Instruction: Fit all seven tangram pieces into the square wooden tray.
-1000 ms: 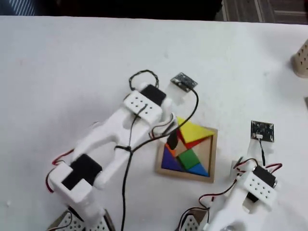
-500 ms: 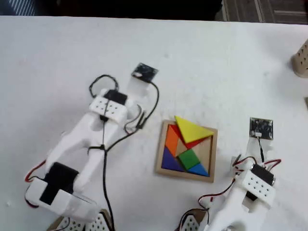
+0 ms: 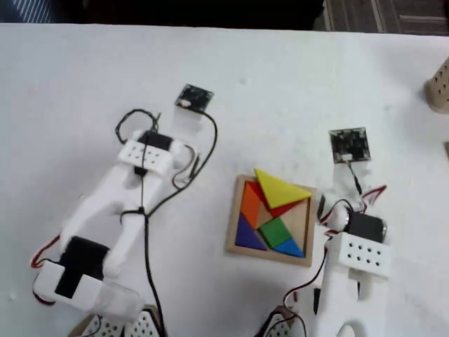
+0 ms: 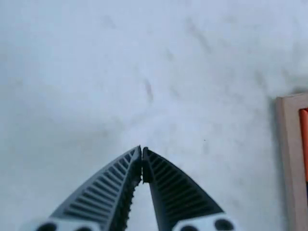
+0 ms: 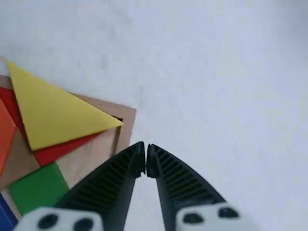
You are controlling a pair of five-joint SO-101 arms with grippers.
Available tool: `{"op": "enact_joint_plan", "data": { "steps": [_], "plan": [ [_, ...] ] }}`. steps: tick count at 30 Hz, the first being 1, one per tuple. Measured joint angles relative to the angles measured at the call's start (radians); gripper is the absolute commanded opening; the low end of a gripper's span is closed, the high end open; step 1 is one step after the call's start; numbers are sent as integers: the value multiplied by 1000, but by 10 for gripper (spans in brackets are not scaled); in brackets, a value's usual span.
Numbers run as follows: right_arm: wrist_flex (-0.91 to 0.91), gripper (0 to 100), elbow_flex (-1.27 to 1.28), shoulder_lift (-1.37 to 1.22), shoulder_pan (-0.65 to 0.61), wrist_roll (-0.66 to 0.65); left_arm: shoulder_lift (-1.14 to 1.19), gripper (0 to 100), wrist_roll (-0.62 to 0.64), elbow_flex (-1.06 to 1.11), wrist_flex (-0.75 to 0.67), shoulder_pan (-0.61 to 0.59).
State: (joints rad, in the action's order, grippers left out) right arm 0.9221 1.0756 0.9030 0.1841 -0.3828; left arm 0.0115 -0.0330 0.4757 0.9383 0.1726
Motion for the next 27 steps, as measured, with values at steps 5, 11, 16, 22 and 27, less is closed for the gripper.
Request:
{"op": "enact_joint_plan", "data": {
  "steps": [5,11,16,22,27],
  "plan": [
    [-72,18,-31,-80,-52,0,0,26,215,0,0,-157],
    [-173,18,-117,-359,-58,0,0,27,304,0,0,-258],
    [-331,18,-147,-598,-69,2,0,26,301,6,-34,-259],
    [-361,18,-242,-769,-72,2,0,24,295,21,-86,-259],
    [-328,18,-259,-787,-74,2,0,24,285,21,-89,-259]
  ]
}}
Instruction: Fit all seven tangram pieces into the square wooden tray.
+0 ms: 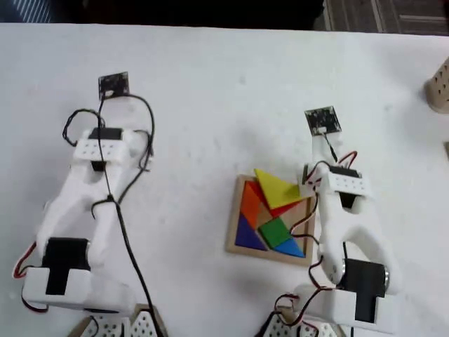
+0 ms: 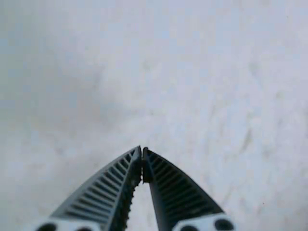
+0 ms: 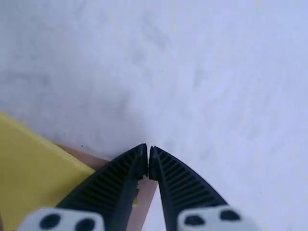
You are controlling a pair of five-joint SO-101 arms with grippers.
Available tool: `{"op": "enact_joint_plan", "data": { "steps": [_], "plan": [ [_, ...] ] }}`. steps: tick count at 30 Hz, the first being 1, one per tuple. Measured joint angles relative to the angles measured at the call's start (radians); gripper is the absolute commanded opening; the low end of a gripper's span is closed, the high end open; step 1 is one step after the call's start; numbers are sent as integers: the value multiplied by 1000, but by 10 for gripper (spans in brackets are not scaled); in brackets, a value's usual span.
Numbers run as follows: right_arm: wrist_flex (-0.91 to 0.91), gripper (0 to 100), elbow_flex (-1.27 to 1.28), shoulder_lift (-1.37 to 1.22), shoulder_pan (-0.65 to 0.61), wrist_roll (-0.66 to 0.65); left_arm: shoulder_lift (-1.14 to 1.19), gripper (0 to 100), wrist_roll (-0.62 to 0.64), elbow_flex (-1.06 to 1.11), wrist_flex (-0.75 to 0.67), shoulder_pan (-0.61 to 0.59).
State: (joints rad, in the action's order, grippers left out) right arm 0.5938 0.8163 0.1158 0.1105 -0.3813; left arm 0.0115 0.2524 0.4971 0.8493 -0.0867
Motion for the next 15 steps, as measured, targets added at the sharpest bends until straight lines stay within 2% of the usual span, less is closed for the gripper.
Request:
{"op": "enact_joint_plan", "data": {
  "steps": [6,15],
  "plan": [
    [78,18,21,58,0,-3,0,26,0,0,0,0],
    [84,18,270,374,0,-3,0,26,0,0,-6,0]
  ]
}}
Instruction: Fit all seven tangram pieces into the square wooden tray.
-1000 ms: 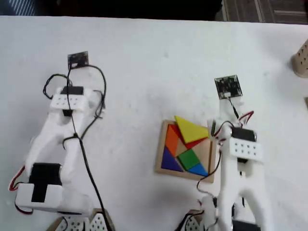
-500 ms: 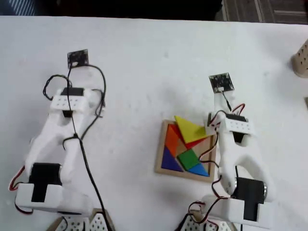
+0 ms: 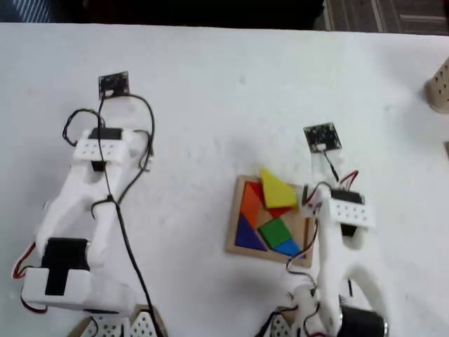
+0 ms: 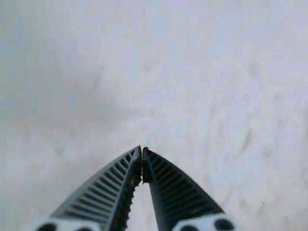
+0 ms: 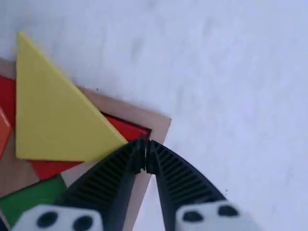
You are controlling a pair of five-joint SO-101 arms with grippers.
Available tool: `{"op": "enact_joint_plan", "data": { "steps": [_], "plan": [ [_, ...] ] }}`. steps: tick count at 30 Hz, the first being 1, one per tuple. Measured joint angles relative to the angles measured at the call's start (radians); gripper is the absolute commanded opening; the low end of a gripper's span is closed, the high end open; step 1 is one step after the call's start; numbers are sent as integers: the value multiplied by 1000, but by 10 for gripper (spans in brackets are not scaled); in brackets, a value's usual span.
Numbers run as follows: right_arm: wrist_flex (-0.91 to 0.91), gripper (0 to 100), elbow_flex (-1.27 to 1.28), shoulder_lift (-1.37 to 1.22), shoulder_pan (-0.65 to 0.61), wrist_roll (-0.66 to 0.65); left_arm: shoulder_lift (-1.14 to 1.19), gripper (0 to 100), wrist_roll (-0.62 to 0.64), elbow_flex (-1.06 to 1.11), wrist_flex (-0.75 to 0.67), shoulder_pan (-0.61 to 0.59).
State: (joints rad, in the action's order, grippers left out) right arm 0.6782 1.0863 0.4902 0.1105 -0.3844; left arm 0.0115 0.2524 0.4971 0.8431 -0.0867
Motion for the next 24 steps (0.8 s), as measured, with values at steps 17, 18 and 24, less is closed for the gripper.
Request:
{"op": "enact_joint_plan", "data": {
  "steps": [17,18,24],
  "plan": [
    [302,18,55,333,-98,-44,23,24,0,8,-18,0],
    [316,18,29,345,-103,-32,35,24,0,6,-18,0],
    [287,18,-69,339,-210,91,66,24,0,-11,-18,0]
  ]
}}
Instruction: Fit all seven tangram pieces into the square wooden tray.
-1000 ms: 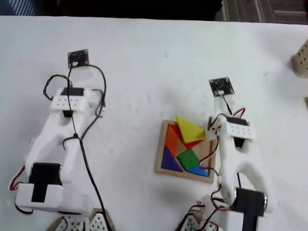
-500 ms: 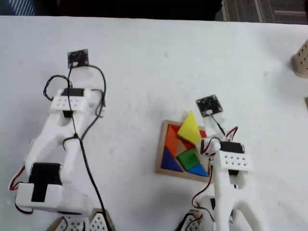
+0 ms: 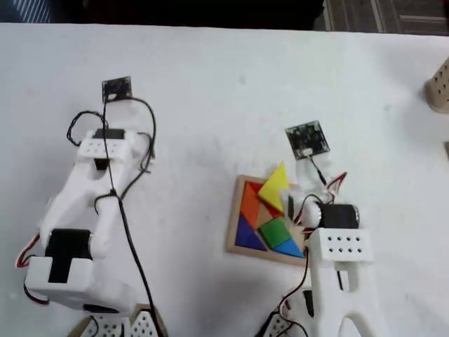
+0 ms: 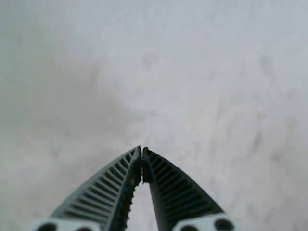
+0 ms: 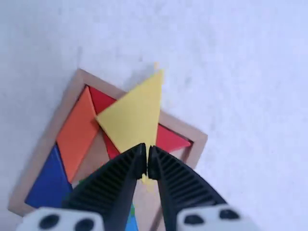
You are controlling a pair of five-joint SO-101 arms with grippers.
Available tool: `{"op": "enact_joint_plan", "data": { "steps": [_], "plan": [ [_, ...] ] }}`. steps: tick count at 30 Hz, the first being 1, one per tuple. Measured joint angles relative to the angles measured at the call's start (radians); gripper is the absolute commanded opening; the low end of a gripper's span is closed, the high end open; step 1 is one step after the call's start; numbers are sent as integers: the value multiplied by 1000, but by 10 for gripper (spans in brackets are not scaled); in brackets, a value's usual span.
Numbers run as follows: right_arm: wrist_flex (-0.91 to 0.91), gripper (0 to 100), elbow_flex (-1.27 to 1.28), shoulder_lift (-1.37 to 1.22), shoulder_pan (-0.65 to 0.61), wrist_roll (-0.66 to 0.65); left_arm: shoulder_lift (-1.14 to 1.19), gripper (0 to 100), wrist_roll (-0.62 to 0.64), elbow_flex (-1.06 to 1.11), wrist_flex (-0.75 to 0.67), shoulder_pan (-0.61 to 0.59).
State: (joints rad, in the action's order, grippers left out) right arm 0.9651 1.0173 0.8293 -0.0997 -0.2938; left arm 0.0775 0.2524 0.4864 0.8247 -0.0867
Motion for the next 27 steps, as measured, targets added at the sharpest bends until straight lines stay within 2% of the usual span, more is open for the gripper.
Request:
{"op": "enact_joint_plan", "data": {
  "steps": [5,10,12,17,27],
  "plan": [
    [-227,18,-3,-169,-78,55,0,24,0,-2,0,0],
    [-520,18,-14,-427,-87,60,0,24,0,-2,0,0],
    [-578,18,-49,-526,-87,60,0,24,0,-2,0,0],
    [-545,18,-169,-678,-91,60,6,24,0,-2,0,0],
    [-371,18,-213,-697,-91,-12,8,25,-57,-2,0,0]
  ]
}}
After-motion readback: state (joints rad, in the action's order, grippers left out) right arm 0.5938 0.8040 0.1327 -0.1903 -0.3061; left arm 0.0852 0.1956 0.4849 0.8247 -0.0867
